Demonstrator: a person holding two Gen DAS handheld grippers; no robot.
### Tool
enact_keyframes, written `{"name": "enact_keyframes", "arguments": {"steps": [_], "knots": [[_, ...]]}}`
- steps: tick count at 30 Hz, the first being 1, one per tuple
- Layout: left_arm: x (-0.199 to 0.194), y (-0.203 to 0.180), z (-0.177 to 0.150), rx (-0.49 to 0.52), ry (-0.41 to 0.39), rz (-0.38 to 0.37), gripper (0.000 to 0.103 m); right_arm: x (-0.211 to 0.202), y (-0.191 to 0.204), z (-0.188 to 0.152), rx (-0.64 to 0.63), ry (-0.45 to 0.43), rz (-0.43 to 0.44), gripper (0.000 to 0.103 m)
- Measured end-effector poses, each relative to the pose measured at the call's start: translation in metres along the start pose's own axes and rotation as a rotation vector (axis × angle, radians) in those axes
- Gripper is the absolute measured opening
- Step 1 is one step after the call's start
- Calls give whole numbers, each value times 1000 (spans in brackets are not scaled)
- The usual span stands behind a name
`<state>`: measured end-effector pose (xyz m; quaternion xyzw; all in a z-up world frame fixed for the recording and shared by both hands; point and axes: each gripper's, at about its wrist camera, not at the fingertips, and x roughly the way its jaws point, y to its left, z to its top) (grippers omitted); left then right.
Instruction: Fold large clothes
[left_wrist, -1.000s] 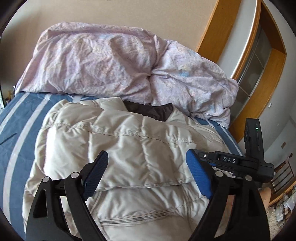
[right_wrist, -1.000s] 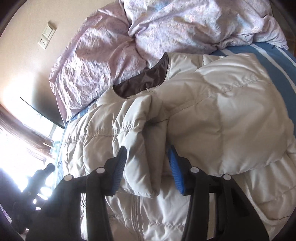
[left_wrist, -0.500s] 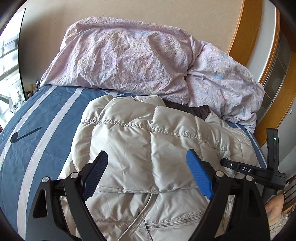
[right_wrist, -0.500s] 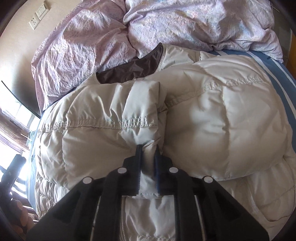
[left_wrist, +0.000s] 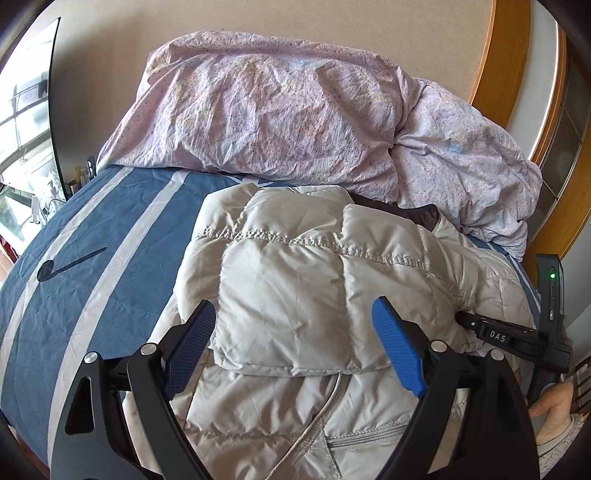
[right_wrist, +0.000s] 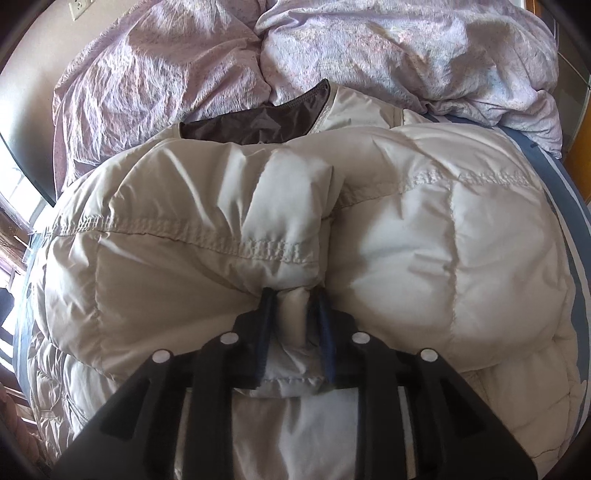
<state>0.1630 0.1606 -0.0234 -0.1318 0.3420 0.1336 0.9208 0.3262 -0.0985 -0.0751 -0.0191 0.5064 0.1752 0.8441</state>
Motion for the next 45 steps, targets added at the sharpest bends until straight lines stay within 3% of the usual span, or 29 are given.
{"name": "enact_keyframes", "arguments": {"steps": [2,9,17,22,28,31,35,45], "knots": [[-6,6,-3,13,-4,14,91,-11,-9,0,24,-12,31,54],[-30,47,-20,22,39,-16,93,-67,-55,-13,85,-47,84,73],[-62,120,-62,-33,154,-116,93,-133,-173,-78,257,-47,153,83],[-73,144,-87,-94,233,-255,93,-148,-230,-131,337,8,176,83],[-71,148,-114,-171,309,-381,87,-145,-260,-181,413,63,289,83],[-65,143,-122,-203,331,-433,83,-140,-263,-190,432,74,359,82],[-64,136,-126,-196,331,-449,81,-130,-259,-195,422,125,441,73],[-68,134,-141,-259,363,-546,75,-126,-249,-201,366,150,570,66]]}}
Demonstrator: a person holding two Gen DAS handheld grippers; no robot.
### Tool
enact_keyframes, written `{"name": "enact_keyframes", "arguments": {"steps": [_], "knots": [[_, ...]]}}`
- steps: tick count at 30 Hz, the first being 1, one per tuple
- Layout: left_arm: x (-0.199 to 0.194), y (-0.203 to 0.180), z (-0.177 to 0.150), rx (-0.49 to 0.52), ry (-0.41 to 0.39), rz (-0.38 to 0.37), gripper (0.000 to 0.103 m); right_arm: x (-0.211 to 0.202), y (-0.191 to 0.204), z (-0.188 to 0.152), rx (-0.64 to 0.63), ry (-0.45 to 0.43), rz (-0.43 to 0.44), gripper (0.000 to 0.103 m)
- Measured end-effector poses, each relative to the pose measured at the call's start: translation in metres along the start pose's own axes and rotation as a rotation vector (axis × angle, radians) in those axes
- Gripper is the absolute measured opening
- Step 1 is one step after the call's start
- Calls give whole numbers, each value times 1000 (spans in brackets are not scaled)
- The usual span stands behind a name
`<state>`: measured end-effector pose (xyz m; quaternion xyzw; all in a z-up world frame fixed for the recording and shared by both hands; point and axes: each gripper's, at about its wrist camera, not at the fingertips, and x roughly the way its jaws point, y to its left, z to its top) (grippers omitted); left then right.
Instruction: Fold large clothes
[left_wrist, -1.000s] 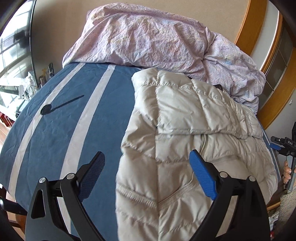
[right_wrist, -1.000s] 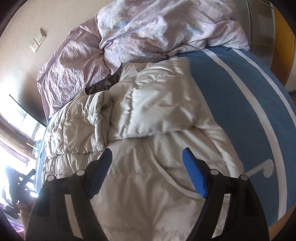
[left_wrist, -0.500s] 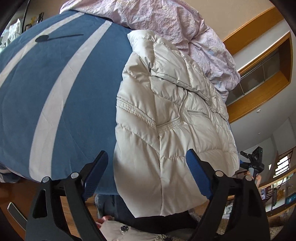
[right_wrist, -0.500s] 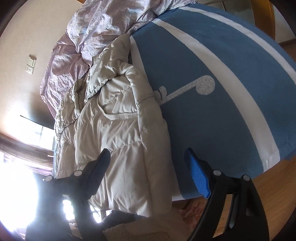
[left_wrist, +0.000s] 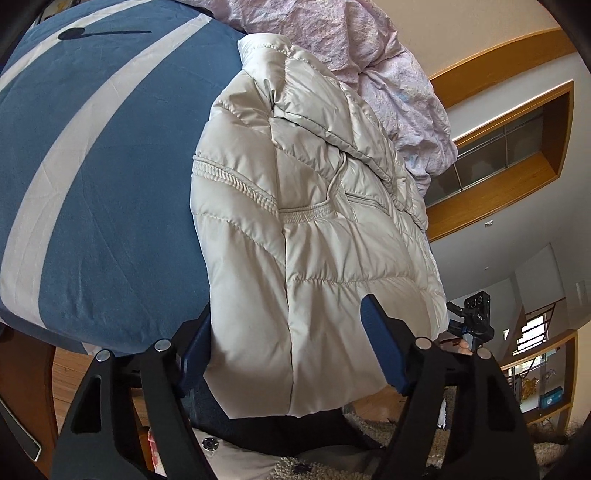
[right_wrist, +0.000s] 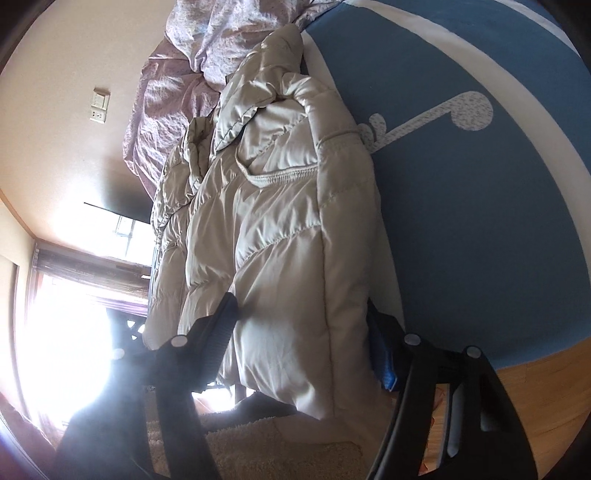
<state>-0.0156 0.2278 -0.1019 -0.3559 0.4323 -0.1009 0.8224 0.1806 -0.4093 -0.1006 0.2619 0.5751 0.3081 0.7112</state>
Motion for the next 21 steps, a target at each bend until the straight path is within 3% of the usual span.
{"name": "enact_keyframes", "arguments": {"steps": [5,8,12,14,16,18,21], "knots": [[-7,-5,-7,12,29,100,64,1,4,-2,-15,16,-2,66],[-7,-5,-6,-5,47,105,64,4,8,-2,-26,26,2,66],[1,-5,-3,-41,54,57,63,10,9,-4,-30,25,35,66],[4,-7,-4,-37,52,64,57,11,8,-6,-22,18,63,66],[6,-5,-5,-50,49,69,40,13,7,-9,-19,11,81,65],[4,-1,-6,-64,30,46,28,15,9,-12,-19,12,65,43],[-5,-7,-5,-36,-22,41,18,16,9,-14,-15,9,46,28]]}}
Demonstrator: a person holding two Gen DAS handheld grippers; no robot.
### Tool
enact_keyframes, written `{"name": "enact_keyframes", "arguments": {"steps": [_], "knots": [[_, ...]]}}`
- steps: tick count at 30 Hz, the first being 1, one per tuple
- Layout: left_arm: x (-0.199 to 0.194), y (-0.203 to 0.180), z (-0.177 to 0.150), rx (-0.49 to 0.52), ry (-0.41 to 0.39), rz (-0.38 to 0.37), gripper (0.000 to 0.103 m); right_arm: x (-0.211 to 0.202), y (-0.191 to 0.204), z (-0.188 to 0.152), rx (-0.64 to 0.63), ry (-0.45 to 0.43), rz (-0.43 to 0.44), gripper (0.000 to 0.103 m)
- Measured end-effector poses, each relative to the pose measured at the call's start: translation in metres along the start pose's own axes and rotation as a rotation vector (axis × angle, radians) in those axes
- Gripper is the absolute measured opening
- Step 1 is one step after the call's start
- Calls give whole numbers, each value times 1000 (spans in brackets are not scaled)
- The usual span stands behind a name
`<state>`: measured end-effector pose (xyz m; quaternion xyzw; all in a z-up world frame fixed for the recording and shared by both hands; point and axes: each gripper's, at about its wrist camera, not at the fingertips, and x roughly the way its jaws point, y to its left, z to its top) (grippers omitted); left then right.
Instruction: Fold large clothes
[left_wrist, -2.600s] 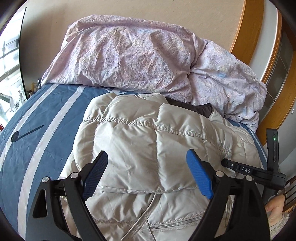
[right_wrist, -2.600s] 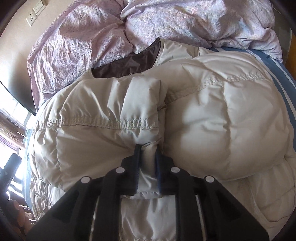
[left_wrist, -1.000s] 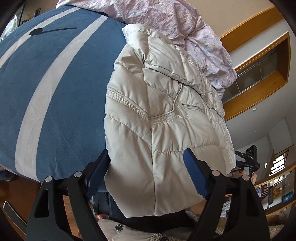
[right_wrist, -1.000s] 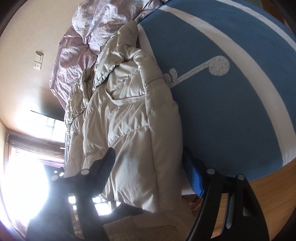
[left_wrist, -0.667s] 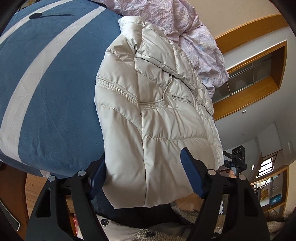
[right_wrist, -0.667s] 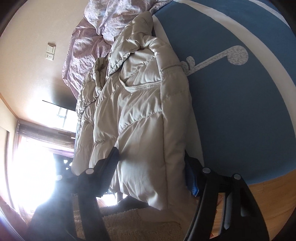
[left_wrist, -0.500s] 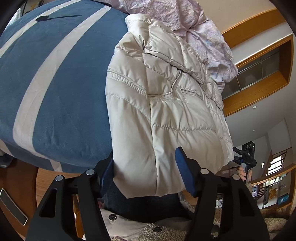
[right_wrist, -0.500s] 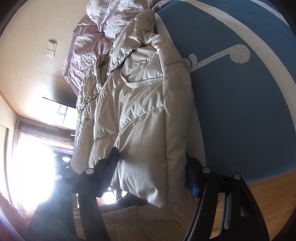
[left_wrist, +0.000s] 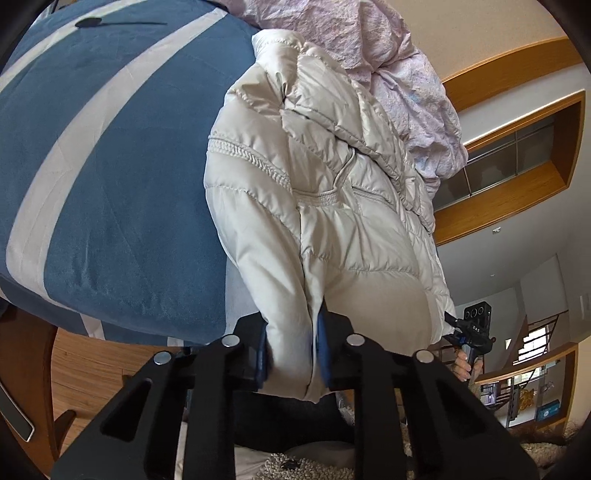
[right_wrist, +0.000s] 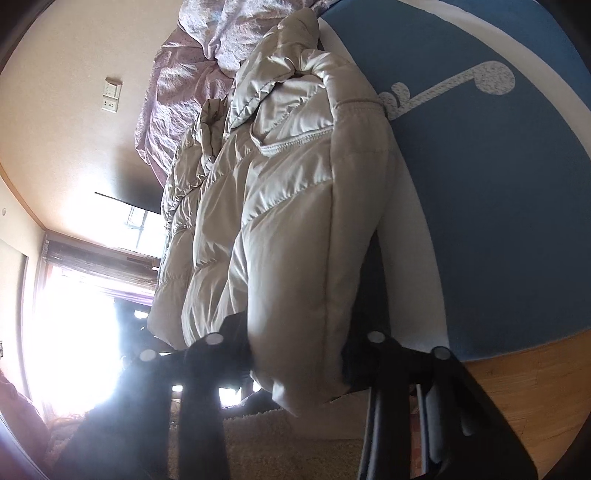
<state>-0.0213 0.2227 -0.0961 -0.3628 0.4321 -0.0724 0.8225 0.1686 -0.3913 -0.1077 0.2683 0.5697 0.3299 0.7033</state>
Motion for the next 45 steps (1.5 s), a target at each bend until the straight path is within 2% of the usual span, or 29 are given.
{"name": "enact_keyframes", "arguments": {"steps": [3,8,15,19,25,30,36,45], "knots": [[-12,-12,4,38,-63,0,14,-6,5,-1,-15,-30,-18,23],[-29,-27,17,66,-155,-23,11,-17,26,1,-88,-109,-55,20],[-47,-50,44,105,-286,-42,11,-43,82,19,-242,-322,-127,19],[-53,-62,68,124,-354,-21,11,-51,117,39,-313,-453,-179,19],[-50,-81,104,158,-441,39,11,-46,164,72,-423,-588,-308,19],[-47,-89,129,174,-483,63,11,-39,187,97,-466,-663,-373,19],[-39,-98,158,179,-516,87,11,-26,204,128,-482,-712,-428,19],[-20,-120,232,188,-606,157,11,13,241,205,-480,-804,-566,19]]}}
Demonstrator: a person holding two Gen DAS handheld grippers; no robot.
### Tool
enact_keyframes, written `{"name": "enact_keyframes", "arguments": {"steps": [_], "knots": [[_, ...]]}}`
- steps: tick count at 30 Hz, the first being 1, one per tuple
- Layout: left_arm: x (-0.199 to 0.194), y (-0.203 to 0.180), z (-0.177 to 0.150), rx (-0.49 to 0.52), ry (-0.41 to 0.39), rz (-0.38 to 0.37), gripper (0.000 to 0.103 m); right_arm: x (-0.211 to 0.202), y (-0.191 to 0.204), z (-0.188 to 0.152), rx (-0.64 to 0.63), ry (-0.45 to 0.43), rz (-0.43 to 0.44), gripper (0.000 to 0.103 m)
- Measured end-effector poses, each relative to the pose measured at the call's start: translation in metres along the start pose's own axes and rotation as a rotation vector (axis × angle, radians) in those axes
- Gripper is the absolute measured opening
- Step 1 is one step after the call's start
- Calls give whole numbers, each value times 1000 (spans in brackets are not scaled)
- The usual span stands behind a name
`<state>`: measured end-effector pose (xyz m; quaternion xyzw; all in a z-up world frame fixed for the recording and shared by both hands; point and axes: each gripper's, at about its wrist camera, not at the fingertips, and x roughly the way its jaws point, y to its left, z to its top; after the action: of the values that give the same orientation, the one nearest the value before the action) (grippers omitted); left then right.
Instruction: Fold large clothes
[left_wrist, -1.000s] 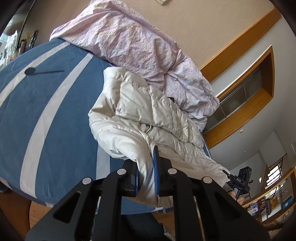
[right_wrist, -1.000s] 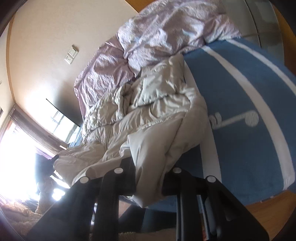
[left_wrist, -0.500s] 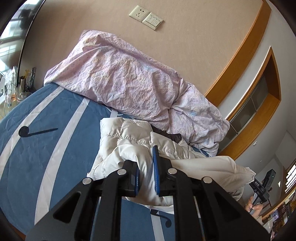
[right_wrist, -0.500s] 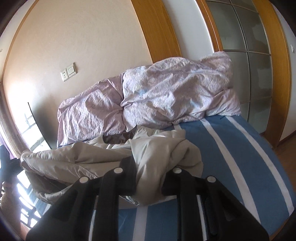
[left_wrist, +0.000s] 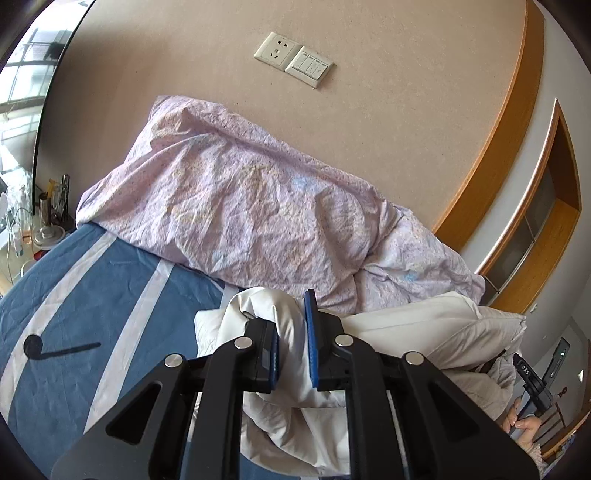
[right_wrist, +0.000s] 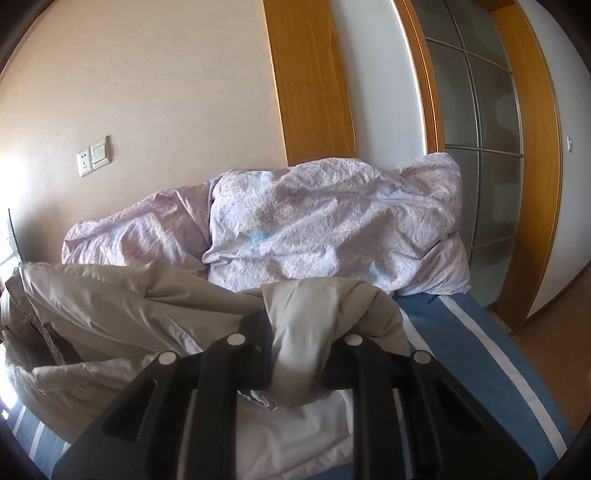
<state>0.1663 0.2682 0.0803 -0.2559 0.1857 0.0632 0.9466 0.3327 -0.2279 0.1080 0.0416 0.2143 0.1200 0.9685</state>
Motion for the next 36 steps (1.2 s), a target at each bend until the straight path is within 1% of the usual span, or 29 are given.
{"name": "enact_keyframes", "arguments": {"steps": [4,8,12,16,19,21,22,23,24,25,26,27,28,29,30,32,34,36], "knots": [[38,1,11,4,0,50,11,51,16,4,-9,30,-84,19],[78,7,14,-4,18,108,11,100,24,1,4,80,-144,19],[121,14,7,-12,49,178,11,143,27,-6,26,143,-205,20],[153,25,-5,-58,95,227,13,181,28,-19,48,220,-277,22],[165,32,-10,-96,106,240,15,197,25,-28,71,257,-303,30],[168,35,-11,-110,114,236,20,205,25,-31,76,278,-293,40],[169,36,-11,-119,117,228,28,207,24,-31,81,288,-286,42],[169,37,-10,-133,119,215,39,208,21,-31,99,291,-271,48],[168,38,-9,-148,118,200,47,207,18,-30,127,291,-247,56],[167,38,-9,-162,115,185,62,206,15,-27,160,287,-218,60],[165,38,-7,-175,107,172,75,202,10,-24,198,275,-187,68],[162,37,-5,-185,93,166,81,197,7,-21,230,256,-159,75],[159,35,-3,-186,77,164,94,191,7,-18,243,232,-144,76],[153,32,0,-182,54,170,102,185,7,-15,243,208,-133,77],[147,29,3,-172,28,175,102,177,9,-12,232,186,-122,78],[135,24,9,-149,6,161,102,162,14,-9,195,149,-110,78],[123,18,11,-122,-11,164,102,145,19,-9,133,111,-110,78],[109,9,7,-64,-37,168,102,129,27,-13,51,70,-120,77]]}}
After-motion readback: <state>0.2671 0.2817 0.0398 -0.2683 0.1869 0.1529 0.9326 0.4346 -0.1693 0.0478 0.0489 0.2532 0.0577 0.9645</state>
